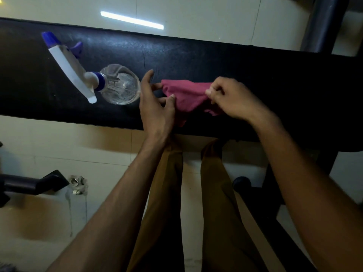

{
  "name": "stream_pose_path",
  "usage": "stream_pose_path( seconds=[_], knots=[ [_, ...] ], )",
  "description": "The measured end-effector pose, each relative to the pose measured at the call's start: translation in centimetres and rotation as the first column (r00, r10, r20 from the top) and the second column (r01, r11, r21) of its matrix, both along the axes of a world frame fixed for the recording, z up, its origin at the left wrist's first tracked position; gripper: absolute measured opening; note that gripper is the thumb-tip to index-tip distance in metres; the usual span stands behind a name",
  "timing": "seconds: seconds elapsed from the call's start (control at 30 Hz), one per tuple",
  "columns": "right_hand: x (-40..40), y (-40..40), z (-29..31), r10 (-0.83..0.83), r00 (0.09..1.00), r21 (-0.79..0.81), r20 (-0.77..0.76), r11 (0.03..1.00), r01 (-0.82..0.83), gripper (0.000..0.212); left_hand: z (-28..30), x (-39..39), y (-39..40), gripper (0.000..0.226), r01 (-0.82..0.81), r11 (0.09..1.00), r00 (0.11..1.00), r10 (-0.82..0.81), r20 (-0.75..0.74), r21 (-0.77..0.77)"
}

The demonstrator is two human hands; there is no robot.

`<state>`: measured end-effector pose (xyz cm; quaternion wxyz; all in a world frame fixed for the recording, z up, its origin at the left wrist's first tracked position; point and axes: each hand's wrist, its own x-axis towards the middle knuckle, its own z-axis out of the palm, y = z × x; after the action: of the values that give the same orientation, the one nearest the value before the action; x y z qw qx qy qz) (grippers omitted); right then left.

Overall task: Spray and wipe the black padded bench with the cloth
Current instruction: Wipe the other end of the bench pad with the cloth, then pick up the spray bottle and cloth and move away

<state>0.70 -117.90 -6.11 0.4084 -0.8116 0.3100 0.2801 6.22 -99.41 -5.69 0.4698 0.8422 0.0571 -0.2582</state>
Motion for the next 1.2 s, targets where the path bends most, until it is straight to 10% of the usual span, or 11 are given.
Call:
stream_pose_path(
  seconds=[0.3, 0.57, 1.0, 1.2],
  knots=[
    [0.5, 0.4, -0.7, 0.064, 0.990, -0.391, 0.127, 0.920, -0.009, 0.029, -0.8, -1.3, -1.2, 0.075, 0.095, 0.989, 0.994, -0.099, 0.035, 0.113],
    [1.5, 3.9, -2.0, 0.312, 0.938, -0.367, 0.153, 0.899, -0.239, 0.080, -0.3, -2.5, 4.6, 0.008, -0.160, 0.981, 0.986, 0.155, 0.054, 0.111],
    [3.6, 3.6, 1.3, 0.531, 0.847, -0.250, 0.031, 0.824, -0.508, 0.028, 3.4, 3.7, 8.9, 0.097, -0.157, 0.987, 0.927, 0.139, 0.349, 0.024],
    [2.6, 4.6, 4.1, 0.410, 0.901, -0.234, 0.142, 0.898, -0.372, 0.031, 4.1, 6.8, 9.6, 0.077, 0.114, 0.988, 0.932, -0.144, 0.331, 0.109]
  ],
)
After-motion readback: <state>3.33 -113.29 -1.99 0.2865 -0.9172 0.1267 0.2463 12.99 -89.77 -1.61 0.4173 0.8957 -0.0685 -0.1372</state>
